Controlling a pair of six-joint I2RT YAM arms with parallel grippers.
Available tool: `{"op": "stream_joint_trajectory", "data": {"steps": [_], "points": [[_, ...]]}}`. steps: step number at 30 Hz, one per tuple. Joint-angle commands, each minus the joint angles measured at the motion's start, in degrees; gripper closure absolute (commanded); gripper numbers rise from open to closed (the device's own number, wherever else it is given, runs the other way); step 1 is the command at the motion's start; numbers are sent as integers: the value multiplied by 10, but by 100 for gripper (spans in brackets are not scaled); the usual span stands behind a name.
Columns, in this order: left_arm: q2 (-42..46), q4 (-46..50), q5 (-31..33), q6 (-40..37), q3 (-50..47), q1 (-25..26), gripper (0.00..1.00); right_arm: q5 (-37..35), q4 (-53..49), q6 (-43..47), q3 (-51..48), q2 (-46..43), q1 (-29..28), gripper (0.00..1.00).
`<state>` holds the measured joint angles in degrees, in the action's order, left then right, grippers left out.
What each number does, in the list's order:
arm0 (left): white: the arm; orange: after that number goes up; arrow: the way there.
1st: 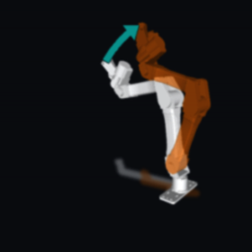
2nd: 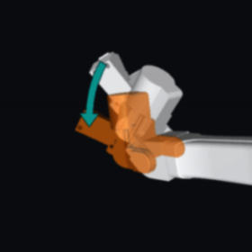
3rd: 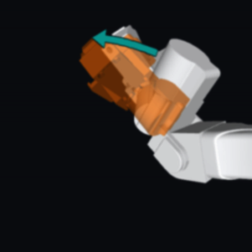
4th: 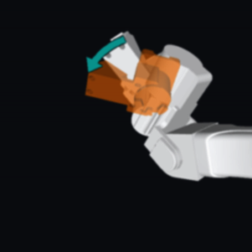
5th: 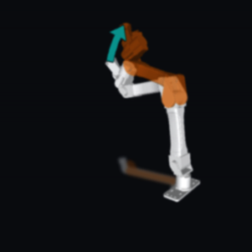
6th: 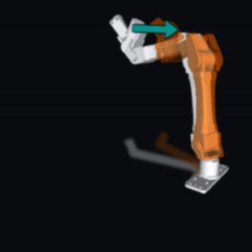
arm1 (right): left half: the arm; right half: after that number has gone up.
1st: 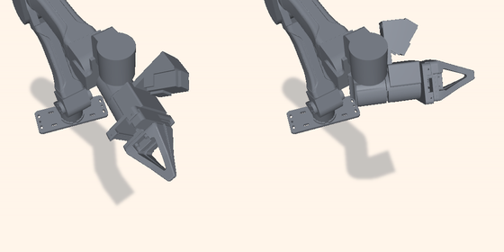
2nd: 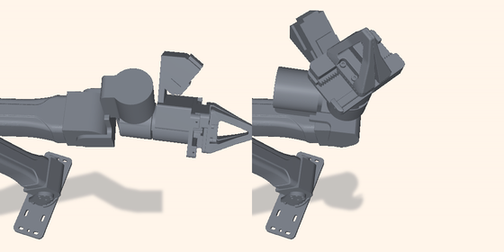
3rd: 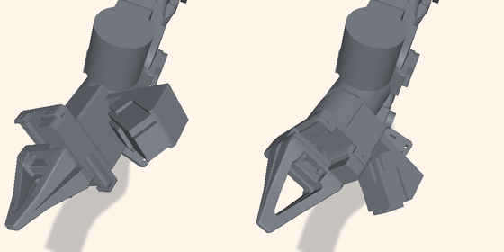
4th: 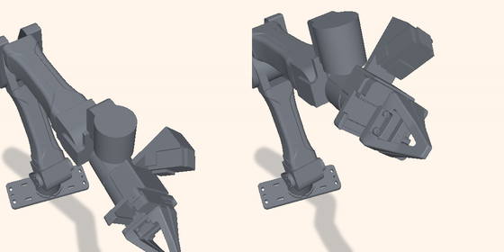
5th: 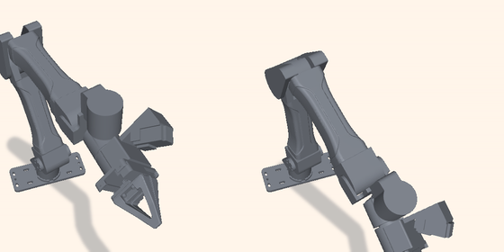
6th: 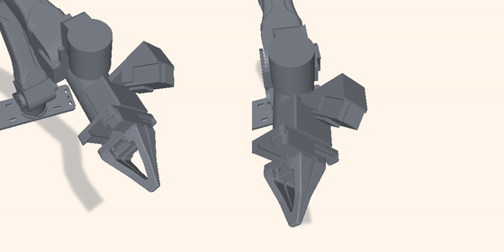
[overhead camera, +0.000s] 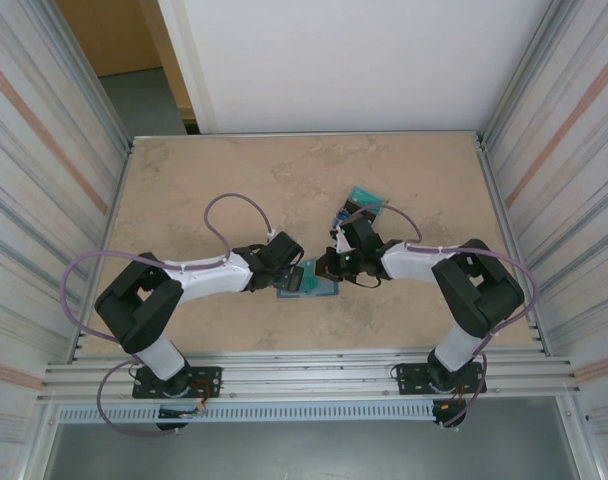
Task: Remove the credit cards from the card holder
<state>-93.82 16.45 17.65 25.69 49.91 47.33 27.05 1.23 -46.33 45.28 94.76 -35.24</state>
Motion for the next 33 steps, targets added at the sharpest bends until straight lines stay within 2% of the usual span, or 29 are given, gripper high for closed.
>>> {"op": "stream_joint_trajectory", "data": {"steps": [1, 12, 18, 33], "points": [[12, 21, 16, -1, -10, 3, 1, -69, -112, 56, 24, -30, 4, 100], [24, 20, 49, -31, -3, -1, 1, -168, -277, 177, 115, -80, 10, 100], [30, -7, 52, -57, -5, -10, 1, -220, -343, 280, 192, -97, 26, 100], [96, -28, 32, -74, -8, -17, 1, -229, -353, 541, 316, -68, 123, 100]]}}
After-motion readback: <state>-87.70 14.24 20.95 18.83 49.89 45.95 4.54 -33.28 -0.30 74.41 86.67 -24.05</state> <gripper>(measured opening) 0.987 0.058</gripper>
